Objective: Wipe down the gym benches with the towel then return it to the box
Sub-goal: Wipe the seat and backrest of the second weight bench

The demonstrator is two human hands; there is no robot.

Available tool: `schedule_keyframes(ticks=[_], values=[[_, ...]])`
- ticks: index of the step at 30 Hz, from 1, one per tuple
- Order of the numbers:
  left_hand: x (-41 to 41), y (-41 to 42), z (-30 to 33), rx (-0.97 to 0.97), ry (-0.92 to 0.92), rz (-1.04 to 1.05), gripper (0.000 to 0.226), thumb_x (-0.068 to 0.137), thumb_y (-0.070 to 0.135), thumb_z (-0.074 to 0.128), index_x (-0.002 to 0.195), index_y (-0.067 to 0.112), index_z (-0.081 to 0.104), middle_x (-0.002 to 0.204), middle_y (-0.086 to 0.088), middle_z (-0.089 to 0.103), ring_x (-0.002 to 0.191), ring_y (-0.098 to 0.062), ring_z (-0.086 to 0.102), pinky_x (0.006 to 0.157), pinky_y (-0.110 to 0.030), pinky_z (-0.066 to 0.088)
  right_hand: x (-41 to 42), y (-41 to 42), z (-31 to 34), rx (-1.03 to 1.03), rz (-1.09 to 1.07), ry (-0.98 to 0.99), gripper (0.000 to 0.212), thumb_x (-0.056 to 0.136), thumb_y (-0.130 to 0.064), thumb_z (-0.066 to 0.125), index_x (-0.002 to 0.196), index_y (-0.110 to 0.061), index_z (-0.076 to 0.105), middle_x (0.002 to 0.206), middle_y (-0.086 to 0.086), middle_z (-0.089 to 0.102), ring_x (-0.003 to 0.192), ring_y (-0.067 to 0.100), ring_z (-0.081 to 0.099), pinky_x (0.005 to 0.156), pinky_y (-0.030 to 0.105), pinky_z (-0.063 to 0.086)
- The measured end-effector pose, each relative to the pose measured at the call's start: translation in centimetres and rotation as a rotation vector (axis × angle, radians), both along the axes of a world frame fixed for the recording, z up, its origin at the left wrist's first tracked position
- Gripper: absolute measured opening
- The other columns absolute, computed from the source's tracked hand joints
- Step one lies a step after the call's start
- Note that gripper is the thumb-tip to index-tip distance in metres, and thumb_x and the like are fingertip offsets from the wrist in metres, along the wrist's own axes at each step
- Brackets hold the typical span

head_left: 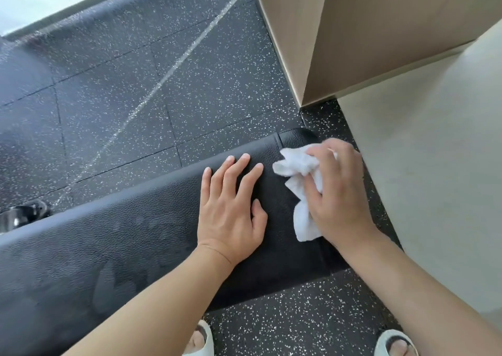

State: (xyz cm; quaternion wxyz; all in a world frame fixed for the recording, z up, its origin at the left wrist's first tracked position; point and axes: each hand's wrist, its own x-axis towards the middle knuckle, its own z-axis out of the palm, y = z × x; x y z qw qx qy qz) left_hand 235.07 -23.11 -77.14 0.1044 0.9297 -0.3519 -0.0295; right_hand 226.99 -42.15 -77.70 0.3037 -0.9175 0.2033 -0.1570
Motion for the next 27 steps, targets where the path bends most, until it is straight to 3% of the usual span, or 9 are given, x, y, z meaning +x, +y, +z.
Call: schedule_keyframes(ticks=[5, 8, 13, 17, 20, 24, 27], values=[[-0.1, -0.2, 0.2, 0.012, -0.011, 0.004, 0.061, 0.087, 0.031, 0.049, 0.147, 0.024, 0.050, 0.159, -0.002, 0.042, 0.151, -0.031, 0.035, 0.126, -0.058, 0.020, 10.6, -3.4, 0.2, 0.134, 0.077, 0.138, 0.024, 0.100, -0.026, 0.058, 0.120, -0.012, 0.063, 0.118, 0.011, 0.058, 0.104, 0.034, 0.056, 0.089, 0.041, 0.045], [-0.1, -0.4, 0.3, 0.011, 0.001, 0.009, 0.061, 0.087, 0.031, 0.047, 0.147, 0.023, 0.050, 0.159, -0.003, 0.042, 0.151, -0.031, 0.034, 0.126, -0.058, 0.019, 12.8, -4.5, 0.1, 0.242, 0.161, 0.282, 0.023, 0.103, -0.034, 0.054, 0.112, -0.014, 0.062, 0.109, 0.007, 0.058, 0.097, 0.032, 0.059, 0.081, 0.040, 0.047], [-0.3, -0.6, 0.5, 0.016, 0.015, 0.012, 0.060, 0.087, 0.030, 0.045, 0.146, 0.020, 0.050, 0.159, -0.005, 0.041, 0.151, -0.033, 0.034, 0.125, -0.060, 0.021, 5.6, -4.0, 0.3, 0.369, 0.064, -0.036, 0.023, 0.100, -0.020, 0.062, 0.122, -0.014, 0.063, 0.120, 0.004, 0.055, 0.110, 0.025, 0.055, 0.098, 0.040, 0.047], [-0.2, -0.7, 0.6, 0.035, 0.020, 0.016, 0.061, 0.087, 0.030, 0.045, 0.146, 0.018, 0.050, 0.159, -0.006, 0.041, 0.151, -0.034, 0.034, 0.124, -0.062, 0.021, -4.5, -2.7, -0.1, 0.678, -0.093, -0.014, 0.027, 0.106, -0.026, 0.057, 0.133, -0.023, 0.055, 0.126, -0.003, 0.051, 0.120, 0.014, 0.055, 0.104, 0.030, 0.046], [-0.2, -0.7, 0.6, 0.032, 0.011, 0.007, 0.061, 0.087, 0.029, 0.045, 0.146, 0.017, 0.050, 0.159, -0.006, 0.041, 0.151, -0.035, 0.034, 0.122, -0.064, 0.023, -10.5, -0.5, 0.0, 0.760, -0.129, -0.018, 0.027, 0.108, -0.032, 0.052, 0.135, -0.035, 0.052, 0.131, -0.010, 0.051, 0.127, 0.019, 0.055, 0.104, 0.023, 0.044], [-0.1, -0.6, 0.2, 0.033, 0.005, 0.000, 0.061, 0.086, 0.028, 0.044, 0.146, 0.015, 0.049, 0.159, -0.008, 0.040, 0.152, -0.036, 0.033, 0.121, -0.065, 0.024, -9.9, -0.7, 0.0, 0.806, -0.108, -0.055, 0.029, 0.107, -0.039, 0.052, 0.135, -0.043, 0.054, 0.131, -0.013, 0.052, 0.130, 0.018, 0.052, 0.107, 0.024, 0.041], [0.0, -0.5, 0.0, 0.024, 0.008, -0.009, 0.062, 0.086, 0.027, 0.042, 0.146, 0.012, 0.048, 0.159, -0.011, 0.040, 0.152, -0.038, 0.032, 0.120, -0.066, 0.025, -4.5, -2.9, -0.9, 0.871, -0.069, -0.033, 0.029, 0.104, -0.029, 0.063, 0.133, -0.028, 0.059, 0.131, -0.005, 0.054, 0.131, 0.014, 0.051, 0.111, 0.038, 0.042]])
